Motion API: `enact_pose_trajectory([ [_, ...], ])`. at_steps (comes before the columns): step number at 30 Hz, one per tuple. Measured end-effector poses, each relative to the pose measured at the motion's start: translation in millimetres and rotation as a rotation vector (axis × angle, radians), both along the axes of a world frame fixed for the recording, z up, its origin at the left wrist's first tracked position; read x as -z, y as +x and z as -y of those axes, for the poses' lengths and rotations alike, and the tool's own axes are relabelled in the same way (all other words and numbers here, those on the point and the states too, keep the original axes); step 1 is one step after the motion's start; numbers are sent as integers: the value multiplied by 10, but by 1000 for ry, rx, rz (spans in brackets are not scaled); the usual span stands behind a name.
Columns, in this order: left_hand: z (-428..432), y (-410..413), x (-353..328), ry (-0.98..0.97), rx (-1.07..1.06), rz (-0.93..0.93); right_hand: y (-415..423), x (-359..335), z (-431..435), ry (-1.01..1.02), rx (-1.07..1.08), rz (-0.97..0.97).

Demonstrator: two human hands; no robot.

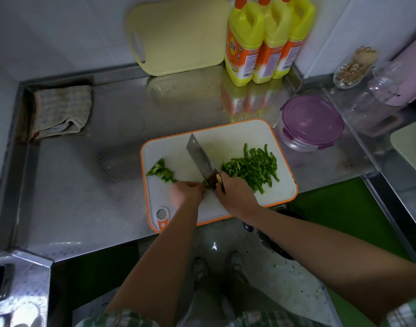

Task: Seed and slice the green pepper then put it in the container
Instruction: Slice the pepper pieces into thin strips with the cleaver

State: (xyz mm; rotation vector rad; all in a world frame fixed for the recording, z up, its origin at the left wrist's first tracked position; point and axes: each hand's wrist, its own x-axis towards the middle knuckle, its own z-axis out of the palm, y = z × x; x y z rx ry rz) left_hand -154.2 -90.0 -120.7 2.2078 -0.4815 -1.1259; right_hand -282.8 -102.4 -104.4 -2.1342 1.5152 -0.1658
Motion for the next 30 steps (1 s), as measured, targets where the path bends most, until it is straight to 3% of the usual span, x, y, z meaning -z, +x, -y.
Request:
enact_pose_trajectory([
  [20, -14, 40, 18, 9, 66, -2, 110, 77, 192, -30, 82, -49],
  [25, -20, 44, 1, -1, 99, 28, -3, 21, 177, 4, 36, 54],
  [30, -21, 38, -7, 2, 115, 58, 38, -28, 118, 12, -33, 28],
])
